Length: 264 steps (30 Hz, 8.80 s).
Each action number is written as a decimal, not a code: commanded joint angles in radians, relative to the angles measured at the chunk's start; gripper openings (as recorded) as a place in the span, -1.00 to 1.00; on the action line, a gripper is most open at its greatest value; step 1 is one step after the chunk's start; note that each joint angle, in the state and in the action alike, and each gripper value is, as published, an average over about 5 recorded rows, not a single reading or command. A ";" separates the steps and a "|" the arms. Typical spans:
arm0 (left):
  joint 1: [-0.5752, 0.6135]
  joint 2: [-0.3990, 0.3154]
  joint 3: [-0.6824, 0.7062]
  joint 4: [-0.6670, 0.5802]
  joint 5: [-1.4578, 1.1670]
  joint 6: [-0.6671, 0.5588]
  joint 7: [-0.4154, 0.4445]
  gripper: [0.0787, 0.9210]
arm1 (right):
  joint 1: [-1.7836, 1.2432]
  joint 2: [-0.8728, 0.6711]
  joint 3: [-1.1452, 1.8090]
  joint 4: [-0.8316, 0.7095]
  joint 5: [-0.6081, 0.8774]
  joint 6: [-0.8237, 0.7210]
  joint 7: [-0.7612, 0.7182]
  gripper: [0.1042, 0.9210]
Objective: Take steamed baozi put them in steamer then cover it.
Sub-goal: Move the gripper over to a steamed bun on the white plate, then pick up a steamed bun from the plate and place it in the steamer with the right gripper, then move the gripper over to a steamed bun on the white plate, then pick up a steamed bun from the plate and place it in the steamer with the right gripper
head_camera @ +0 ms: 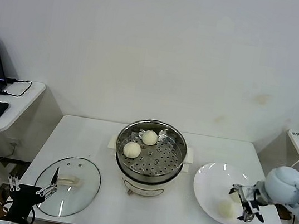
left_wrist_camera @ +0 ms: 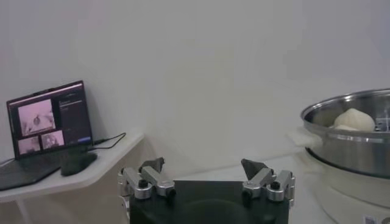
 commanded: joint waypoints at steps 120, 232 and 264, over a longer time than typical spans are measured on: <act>-0.054 -0.016 -0.035 0.024 -0.029 -0.003 -0.002 0.77 | 0.775 0.643 -0.499 -0.205 0.198 0.350 0.089 0.76; -0.075 0.006 0.013 0.034 -0.020 -0.001 0.000 0.77 | 0.865 0.442 -0.497 -0.054 0.591 -0.405 0.223 0.14; -0.080 0.002 -0.002 0.043 -0.022 -0.001 0.001 0.77 | 0.599 0.667 -0.493 -0.251 0.632 -0.500 0.388 0.15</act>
